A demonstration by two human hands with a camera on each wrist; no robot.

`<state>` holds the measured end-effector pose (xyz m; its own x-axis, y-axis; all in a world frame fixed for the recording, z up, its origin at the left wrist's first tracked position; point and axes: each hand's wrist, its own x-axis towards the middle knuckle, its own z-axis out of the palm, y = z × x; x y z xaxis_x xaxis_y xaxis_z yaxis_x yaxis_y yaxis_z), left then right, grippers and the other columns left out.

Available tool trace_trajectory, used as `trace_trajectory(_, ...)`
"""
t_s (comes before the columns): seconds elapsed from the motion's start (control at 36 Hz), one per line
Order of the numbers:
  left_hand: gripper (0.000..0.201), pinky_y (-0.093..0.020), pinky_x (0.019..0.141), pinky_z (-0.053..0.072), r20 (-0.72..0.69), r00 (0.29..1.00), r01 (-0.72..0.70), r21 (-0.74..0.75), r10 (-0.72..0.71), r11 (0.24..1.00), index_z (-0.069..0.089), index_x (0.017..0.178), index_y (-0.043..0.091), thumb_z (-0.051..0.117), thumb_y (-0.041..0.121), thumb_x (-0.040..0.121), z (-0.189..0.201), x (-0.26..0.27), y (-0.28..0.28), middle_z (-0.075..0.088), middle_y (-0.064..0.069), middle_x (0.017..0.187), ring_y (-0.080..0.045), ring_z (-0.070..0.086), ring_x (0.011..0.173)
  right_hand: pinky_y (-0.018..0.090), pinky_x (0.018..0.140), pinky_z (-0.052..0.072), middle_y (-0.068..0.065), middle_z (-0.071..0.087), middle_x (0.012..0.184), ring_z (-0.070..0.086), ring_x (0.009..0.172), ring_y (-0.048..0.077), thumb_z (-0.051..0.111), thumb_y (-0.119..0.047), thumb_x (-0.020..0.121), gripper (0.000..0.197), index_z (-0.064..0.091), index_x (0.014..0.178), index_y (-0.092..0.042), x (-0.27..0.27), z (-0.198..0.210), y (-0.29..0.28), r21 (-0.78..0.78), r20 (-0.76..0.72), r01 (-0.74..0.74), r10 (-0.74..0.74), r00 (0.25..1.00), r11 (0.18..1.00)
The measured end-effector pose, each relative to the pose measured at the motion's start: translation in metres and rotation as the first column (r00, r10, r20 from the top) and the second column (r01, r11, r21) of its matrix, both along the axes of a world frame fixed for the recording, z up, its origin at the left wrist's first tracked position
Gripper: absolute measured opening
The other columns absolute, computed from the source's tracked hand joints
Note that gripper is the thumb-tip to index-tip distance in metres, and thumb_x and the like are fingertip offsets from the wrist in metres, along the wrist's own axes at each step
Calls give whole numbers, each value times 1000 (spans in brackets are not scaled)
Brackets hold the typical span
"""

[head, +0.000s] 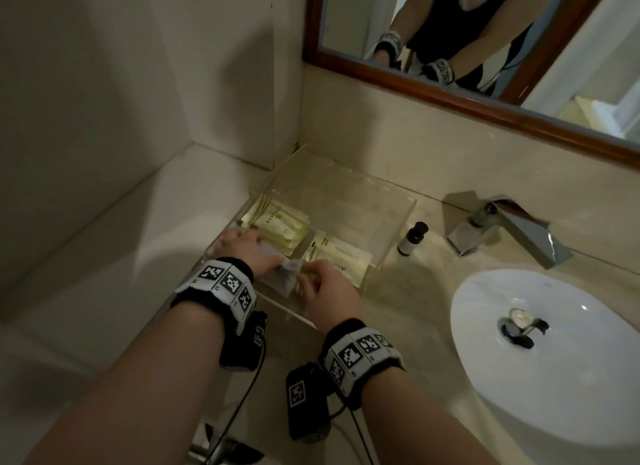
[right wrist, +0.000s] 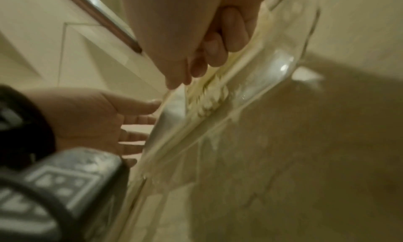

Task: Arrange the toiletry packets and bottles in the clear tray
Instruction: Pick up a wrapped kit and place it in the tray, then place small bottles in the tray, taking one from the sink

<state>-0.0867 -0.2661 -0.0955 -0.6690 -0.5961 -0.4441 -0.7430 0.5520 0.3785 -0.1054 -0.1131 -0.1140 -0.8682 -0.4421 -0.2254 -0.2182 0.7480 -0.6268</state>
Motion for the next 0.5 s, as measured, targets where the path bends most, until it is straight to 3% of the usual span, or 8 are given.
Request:
trace_trajectory(0.19,55,-40,110,32,-95,995,-18,-48,13,999,46,133,23,59,42,83,17,-5,22,30,-11,145,-32,32,134,30,76,54,-5,67,98,63,87,15,43,-38,96,22,58,107,-25,-5,14,32,-68,-28,89,-91,995,994)
trace_trajectory(0.39,52,-40,109,33,-149,982,99,-95,-113,990,49,131,20,56,42,85,29,-16,70,40,-11,142,-30,38,131,28,68,42,3,67,96,62,91,23,42,-39,97,27,60,102,-19,-13,26,89,-77,-59,176,-180,982,981)
trace_trajectory(0.5,51,-40,111,33,-135,976,167,-47,-172,985,49,132,21,55,42,86,34,-29,115,37,-12,144,-32,36,132,30,74,44,5,68,98,61,94,25,42,-38,96,27,61,102,-19,-19,30,132,-94,-81,243,-250,965,966)
